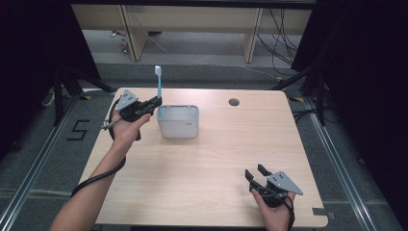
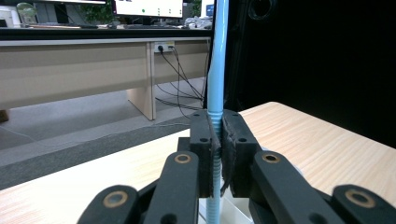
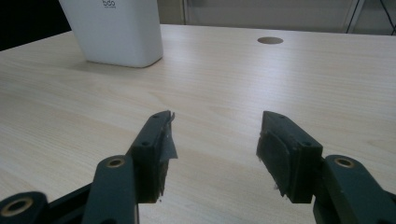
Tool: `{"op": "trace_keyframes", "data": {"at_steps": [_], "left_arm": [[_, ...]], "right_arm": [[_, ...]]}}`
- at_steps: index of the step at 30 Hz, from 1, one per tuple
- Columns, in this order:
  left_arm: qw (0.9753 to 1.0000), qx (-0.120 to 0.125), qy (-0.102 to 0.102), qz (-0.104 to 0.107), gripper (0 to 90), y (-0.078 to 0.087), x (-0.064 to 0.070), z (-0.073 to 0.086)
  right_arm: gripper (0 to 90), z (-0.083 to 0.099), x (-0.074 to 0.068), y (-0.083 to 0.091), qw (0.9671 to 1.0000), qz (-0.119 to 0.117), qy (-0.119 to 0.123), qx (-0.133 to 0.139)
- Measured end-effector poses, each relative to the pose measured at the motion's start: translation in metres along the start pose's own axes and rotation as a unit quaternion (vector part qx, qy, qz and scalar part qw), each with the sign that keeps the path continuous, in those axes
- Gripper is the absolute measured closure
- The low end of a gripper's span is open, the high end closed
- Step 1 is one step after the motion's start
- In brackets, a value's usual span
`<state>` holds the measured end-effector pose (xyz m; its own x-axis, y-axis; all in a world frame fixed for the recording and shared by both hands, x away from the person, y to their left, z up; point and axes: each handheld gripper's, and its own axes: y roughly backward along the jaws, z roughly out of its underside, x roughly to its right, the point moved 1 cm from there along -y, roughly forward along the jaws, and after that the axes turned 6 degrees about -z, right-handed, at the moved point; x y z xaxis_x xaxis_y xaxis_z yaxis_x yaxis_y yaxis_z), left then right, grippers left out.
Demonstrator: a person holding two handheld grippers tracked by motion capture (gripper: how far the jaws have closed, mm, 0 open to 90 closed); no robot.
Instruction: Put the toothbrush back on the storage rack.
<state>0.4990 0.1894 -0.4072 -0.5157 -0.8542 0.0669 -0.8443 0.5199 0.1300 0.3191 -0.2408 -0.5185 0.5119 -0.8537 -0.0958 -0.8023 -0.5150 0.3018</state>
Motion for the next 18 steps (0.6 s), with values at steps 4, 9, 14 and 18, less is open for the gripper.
{"op": "trace_keyframes", "data": {"at_steps": [4, 9, 14, 18], "left_arm": [[0.9999, -0.007, -0.003, -0.011, 83.4, -0.004, -0.001, 0.003], [0.9998, -0.011, -0.003, -0.019, 83.4, -0.008, -0.002, 0.005], [0.9995, -0.015, -0.007, -0.027, 83.4, -0.011, -0.003, 0.007], [0.9993, -0.019, -0.010, -0.030, 83.4, -0.012, -0.004, 0.008]], "right_arm": [[45.0, 0.000, -0.001, 0.000, 1.0000, -0.003, -0.005, -0.002], [45.1, 0.000, 0.000, 0.000, 1.0000, -0.001, -0.001, -0.002], [45.1, 0.000, -0.001, 0.000, 1.0000, -0.001, -0.001, -0.001], [45.1, 0.000, -0.001, 0.000, 1.0000, 0.003, 0.002, -0.004]]}}
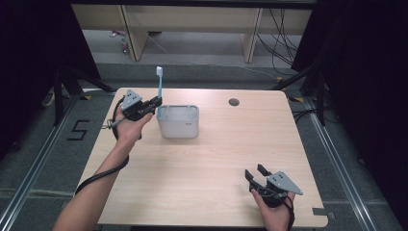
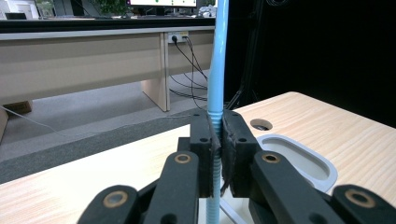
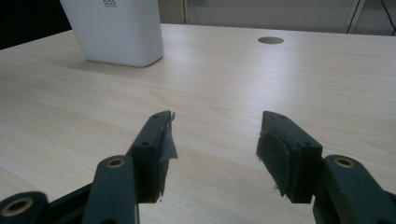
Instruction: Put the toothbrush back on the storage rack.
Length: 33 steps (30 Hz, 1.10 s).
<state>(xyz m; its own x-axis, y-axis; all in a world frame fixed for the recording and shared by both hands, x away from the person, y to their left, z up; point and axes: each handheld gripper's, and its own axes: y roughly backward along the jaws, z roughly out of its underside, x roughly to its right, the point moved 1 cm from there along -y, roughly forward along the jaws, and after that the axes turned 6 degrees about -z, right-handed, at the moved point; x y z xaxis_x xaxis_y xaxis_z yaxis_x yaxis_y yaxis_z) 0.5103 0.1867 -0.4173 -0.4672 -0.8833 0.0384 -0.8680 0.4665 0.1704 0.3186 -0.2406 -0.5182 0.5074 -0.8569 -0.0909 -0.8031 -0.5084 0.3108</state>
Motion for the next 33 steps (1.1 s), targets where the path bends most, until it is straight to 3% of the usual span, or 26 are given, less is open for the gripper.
{"op": "trace_keyframes", "data": {"at_steps": [16, 19, 33], "left_arm": [[1.0000, -0.007, -0.001, 0.000, 83.4, -0.004, 0.002, 0.007], [0.9999, -0.011, -0.003, 0.000, 83.4, -0.005, 0.002, 0.008], [0.9997, -0.022, -0.007, -0.005, 83.4, -0.006, 0.004, 0.013]], "right_arm": [[45.1, 0.000, 0.000, 0.000, 1.0000, -0.005, -0.002, 0.002], [45.1, 0.000, 0.000, 0.001, 1.0000, -0.001, -0.003, -0.007], [45.1, 0.000, 0.000, 0.000, 1.0000, -0.004, -0.002, 0.003]]}}
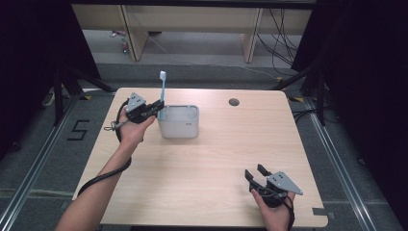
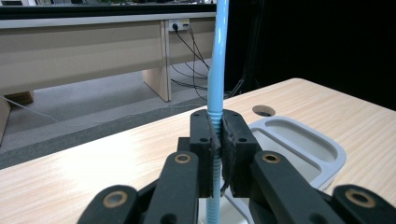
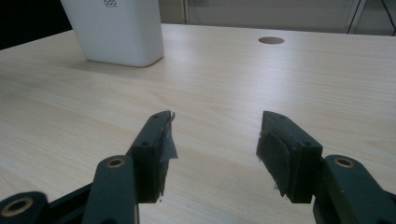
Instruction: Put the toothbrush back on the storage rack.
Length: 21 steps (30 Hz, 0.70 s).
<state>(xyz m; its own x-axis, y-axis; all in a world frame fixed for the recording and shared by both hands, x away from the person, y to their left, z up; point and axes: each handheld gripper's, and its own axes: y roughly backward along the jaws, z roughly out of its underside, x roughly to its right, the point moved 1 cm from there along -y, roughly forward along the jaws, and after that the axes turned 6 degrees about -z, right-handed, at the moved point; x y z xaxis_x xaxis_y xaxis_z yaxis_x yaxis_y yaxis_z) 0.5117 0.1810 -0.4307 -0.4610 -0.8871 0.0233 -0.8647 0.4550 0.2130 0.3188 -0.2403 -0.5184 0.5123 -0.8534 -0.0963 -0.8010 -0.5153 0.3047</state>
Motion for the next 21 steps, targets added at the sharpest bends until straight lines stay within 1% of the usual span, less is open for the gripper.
{"op": "trace_keyframes", "data": {"at_steps": [3, 4, 6, 9, 10, 21], "left_arm": [[1.0000, -0.002, -0.001, -0.001, 83.4, -0.0001, -0.0007, 0.0015], [1.0000, -0.003, -0.001, -0.002, 83.3, 0.0000, -0.0007, 0.0018], [1.0000, -0.006, -0.002, -0.001, 83.3, 0.0000, -0.0006, 0.0025], [0.9999, -0.011, -0.004, -0.001, 83.3, -0.0002, -0.0004, 0.0043], [0.9999, -0.013, -0.005, 0.000, 83.3, -0.0007, -0.0002, 0.0056], [0.9997, -0.023, -0.004, -0.001, 83.3, -0.0009, 0.0006, 0.0082]], "right_arm": [[45.1, 0.0000, 0.0001, 0.0000, 1.0000, -0.002, -0.001, 0.000], [45.1, -0.0002, 0.0002, 0.0005, 1.0000, 0.004, 0.002, -0.004], [45.1, -0.0006, -0.0002, 0.0014, 0.9999, 0.003, -0.001, -0.011], [45.1, -0.0006, -0.0001, 0.0009, 1.0000, 0.004, 0.001, -0.007], [45.1, -0.0006, -0.0003, 0.0013, 0.9999, 0.002, 0.000, -0.011], [45.1, -0.0006, -0.0002, 0.0013, 0.9999, 0.002, -0.001, -0.010]]}}
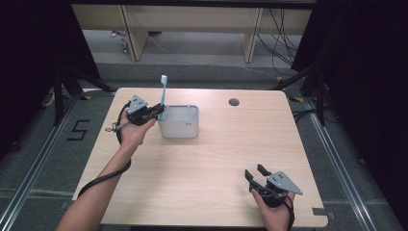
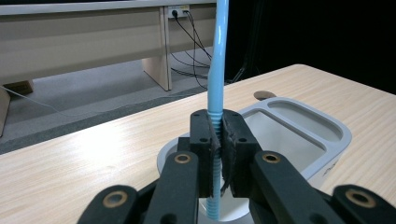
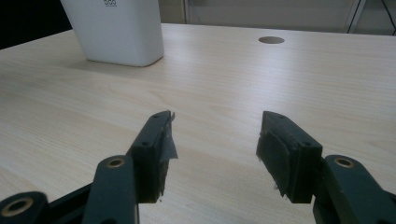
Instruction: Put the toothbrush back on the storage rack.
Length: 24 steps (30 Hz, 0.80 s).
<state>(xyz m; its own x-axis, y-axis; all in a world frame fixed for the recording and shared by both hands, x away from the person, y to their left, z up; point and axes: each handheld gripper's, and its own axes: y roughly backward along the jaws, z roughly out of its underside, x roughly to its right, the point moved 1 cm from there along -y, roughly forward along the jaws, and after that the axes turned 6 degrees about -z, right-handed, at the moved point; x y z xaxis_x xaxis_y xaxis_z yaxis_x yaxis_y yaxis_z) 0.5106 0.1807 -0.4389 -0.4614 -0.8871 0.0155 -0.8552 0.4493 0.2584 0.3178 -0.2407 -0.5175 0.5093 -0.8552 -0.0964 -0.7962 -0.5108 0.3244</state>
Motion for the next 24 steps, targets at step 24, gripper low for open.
{"op": "trace_keyframes", "data": {"at_steps": [24], "left_arm": [[0.9989, -0.045, 0.004, -0.006, 83.2, 0.0002, 0.0011, 0.0017]], "right_arm": [[45.1, 0.0000, 0.0001, -0.0006, 1.0000, 0.002, 0.002, 0.002]]}}
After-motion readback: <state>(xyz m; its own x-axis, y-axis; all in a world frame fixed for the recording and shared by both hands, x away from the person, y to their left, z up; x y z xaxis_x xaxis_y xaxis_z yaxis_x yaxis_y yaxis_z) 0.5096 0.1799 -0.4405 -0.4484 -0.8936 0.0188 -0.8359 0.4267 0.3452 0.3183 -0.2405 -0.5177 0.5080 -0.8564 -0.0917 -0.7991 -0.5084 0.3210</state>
